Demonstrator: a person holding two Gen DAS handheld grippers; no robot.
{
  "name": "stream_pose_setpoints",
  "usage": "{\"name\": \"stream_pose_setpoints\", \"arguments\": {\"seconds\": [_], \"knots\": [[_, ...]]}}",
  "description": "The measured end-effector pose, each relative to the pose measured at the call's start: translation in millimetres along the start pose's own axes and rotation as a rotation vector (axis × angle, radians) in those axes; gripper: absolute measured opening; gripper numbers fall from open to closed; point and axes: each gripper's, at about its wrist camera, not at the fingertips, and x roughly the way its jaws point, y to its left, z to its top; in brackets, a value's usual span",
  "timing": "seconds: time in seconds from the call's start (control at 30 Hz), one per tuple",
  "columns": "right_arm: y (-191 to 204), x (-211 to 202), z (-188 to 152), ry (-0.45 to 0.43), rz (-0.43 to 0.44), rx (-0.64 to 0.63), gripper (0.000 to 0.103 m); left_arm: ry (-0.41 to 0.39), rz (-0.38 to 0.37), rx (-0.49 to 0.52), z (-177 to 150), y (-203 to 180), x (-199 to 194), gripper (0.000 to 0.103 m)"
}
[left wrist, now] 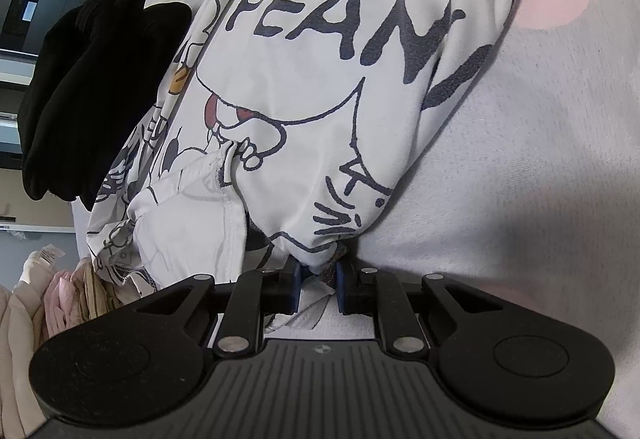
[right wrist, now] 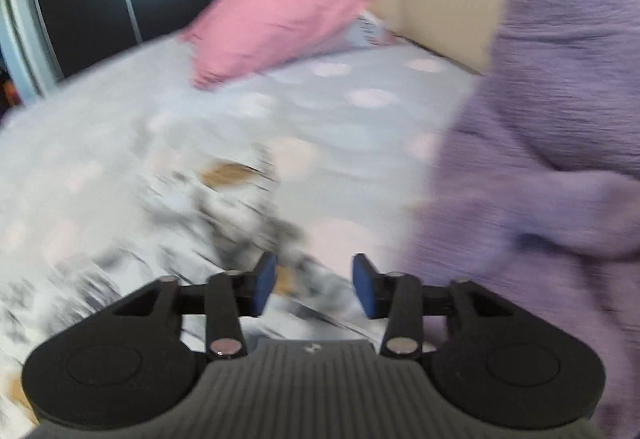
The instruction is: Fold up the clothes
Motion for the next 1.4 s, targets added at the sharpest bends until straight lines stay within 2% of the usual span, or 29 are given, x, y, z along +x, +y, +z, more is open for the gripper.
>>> {"name": "stream_pose_setpoints", "arguments": {"seconds": [0.03, 0.13, 0.17, 0.23, 0.27, 0.3, 0.33, 0.4, 0.6, 0.73, 0.83, 0.93, 0.97, 1.0, 1.07, 1.17, 1.2, 1.27, 1.4], "knots": [[8.1, 8.0, 4.5, 0.001, 0.026, 0.012, 0.055, -0.001, 0.0, -0.002, -0.1, 0.3, 0.0, 0.013], [23.8, 31.8, 18.5, 0.024, 0.021, 0.045, 0.055, -0.001, -0.002, -0.007, -0.1, 1.3, -0.1, 0.013], [27.3, 39.4, 22.6, 0.03, 0.011, 0.061, 0.054, 0.0, -0.001, -0.006, 0.3, 1.3, 0.0, 0.013], [33.4, 53.9, 28.8, 0.069, -0.009, 0.077, 0.045, 0.003, 0.001, -0.002, 1.1, 0.8, 0.4, 0.013], [34.9, 61.9, 31.6, 0.102, -0.02, 0.078, 0.017, 0.004, 0.003, 0.001, 1.4, 0.6, 0.7, 0.013], [36.4, 69.9, 34.5, 0.136, -0.03, 0.08, 0.001, 0.004, 0.005, 0.003, 1.5, 0.3, 0.9, 0.012], [37.9, 77.9, 37.3, 0.169, -0.04, 0.081, 0.003, 0.004, 0.006, 0.006, 1.7, 0.0, 1.1, 0.012], [44.2, 75.4, 46.5, 0.127, -0.067, 0.033, 0.003, 0.004, 0.008, 0.012, 1.9, -0.7, 1.4, 0.011], [65.1, 67.1, 97.8, -0.088, -0.103, 0.03, 0.002, 0.002, 0.007, 0.017, 1.6, -0.6, 1.9, 0.011], [82.6, 76.2, 125.6, -0.183, -0.155, 0.009, 0.002, 0.001, 0.009, 0.018, 1.7, -1.1, 1.9, 0.01], [89.9, 103.2, 134.1, -0.122, -0.174, -0.012, 0.003, 0.003, 0.014, 0.02, 2.8, -1.7, 1.7, 0.01], [93.7, 121.7, 124.6, -0.063, -0.213, -0.054, 0.009, 0.005, 0.017, 0.02, 3.8, -1.9, 1.7, 0.01], [94.4, 125.8, 120.6, -0.053, -0.213, -0.065, 0.02, 0.004, 0.018, 0.021, 4.0, -2.1, 1.6, 0.01], [93.1, 125.1, 117.8, -0.066, -0.205, -0.059, 0.038, 0.004, 0.021, 0.024, 4.0, -2.7, 1.6, 0.01], [91.8, 117.2, 112.2, -0.123, -0.171, -0.061, 0.045, 0.002, 0.029, 0.034, 3.7, -4.5, 1.6, 0.01], [94.8, 108.6, 106.8, -0.158, -0.129, -0.064, 0.045, 0.002, 0.046, 0.059, 3.6, -8.2, 1.3, 0.009], [97.1, 105.1, 105.1, -0.161, -0.109, -0.071, 0.042, 0.004, 0.047, 0.061, 4.0, -8.4, 1.3, 0.009], [106.6, 107.9, 101.0, -0.118, -0.046, -0.104, 0.038, 0.007, 0.043, 0.057, 4.2, -7.1, 1.2, 0.009], [128.0, 116.7, 84.4, -0.011, 0.035, -0.117, 0.037, 0.006, 0.033, 0.048, 3.4, -4.7, 0.9, 0.009]]}}
